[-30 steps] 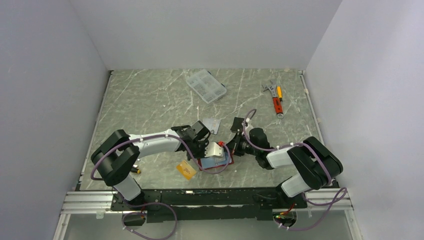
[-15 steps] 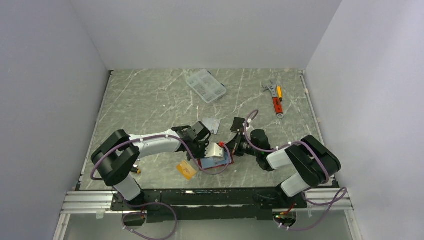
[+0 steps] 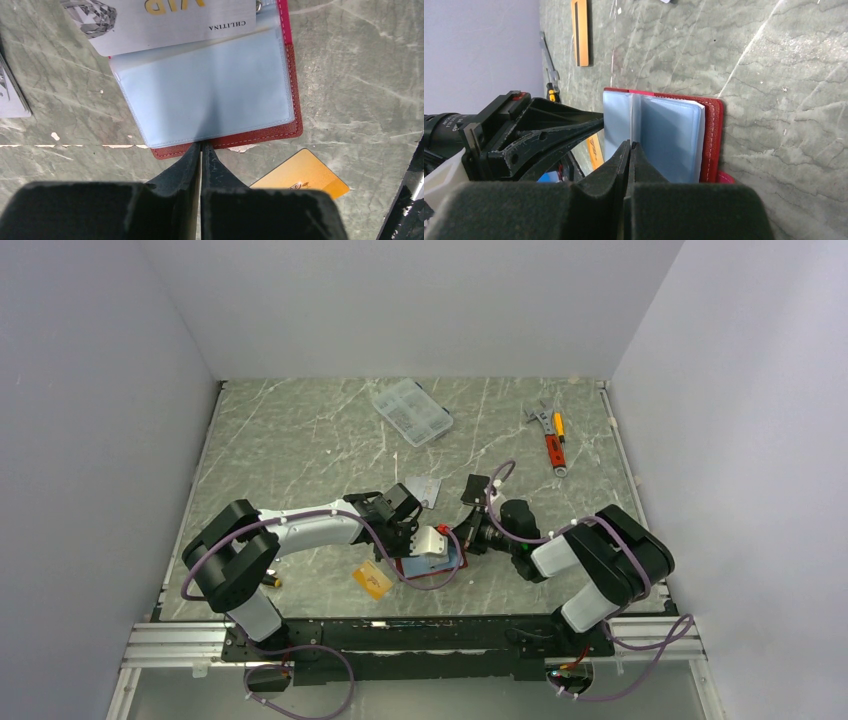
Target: Put the credit cards into the card holder
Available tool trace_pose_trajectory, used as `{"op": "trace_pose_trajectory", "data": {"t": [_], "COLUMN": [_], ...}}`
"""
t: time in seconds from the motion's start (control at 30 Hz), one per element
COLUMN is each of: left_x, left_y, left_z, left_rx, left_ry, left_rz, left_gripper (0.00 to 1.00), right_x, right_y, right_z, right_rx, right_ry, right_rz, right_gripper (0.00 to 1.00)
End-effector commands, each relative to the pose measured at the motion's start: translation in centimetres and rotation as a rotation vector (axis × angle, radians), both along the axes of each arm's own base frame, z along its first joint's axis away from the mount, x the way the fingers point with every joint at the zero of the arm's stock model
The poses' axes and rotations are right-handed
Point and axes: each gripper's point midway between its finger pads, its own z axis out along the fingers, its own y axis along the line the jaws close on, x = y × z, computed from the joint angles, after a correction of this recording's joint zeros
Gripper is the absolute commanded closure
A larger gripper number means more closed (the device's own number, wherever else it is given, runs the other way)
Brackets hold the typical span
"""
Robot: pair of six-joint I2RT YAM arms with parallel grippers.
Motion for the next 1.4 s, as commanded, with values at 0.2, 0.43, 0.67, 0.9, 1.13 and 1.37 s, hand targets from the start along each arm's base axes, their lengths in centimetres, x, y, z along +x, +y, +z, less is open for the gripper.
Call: {"op": "trace_pose_trajectory", "data": {"t": [0.2, 0.43, 0.67, 0.9, 1.13, 1.37], "left_x": [-1.9, -2.1, -2.1, -2.1, -2.3, -2.1], "left_y": [0.5, 0.5, 0.4, 0.3, 0.4, 0.2], "left_z": [-1.5, -1.5, -1.5, -1.5, -1.6, -1.3], "left_rx": [0.034, 0.038, 0.041, 0.043, 0.048, 0.047], "left_ry": [0.068, 0.071, 0.074, 0.072, 0.073, 0.069], "left_rz": [-0.036, -0.043, -0.050, -0.049, -0.058, -0.062], "left_gripper": [0.93, 0.94, 0.95, 0.96, 0.97, 0.98], "right_x": [0.2, -0.3, -0.8, -1.3, -1.6, -1.5], "right_y": [0.8, 0.7, 0.6, 0.7, 0.5, 0.7], "right_z": [0.7, 0.4, 0.3, -0.4, -0.9, -1.4], "right_rx": [0.043, 0.038, 0.032, 0.037, 0.022, 0.009], "right_ry": [-0.035, -0.021, -0.016, 0.013, 0.032, 0.040], "right_rz": [0.033, 0.038, 0.044, 0.057, 0.060, 0.078], "right_gripper": [1.00, 1.00, 1.00, 1.00, 1.00, 1.00]}}
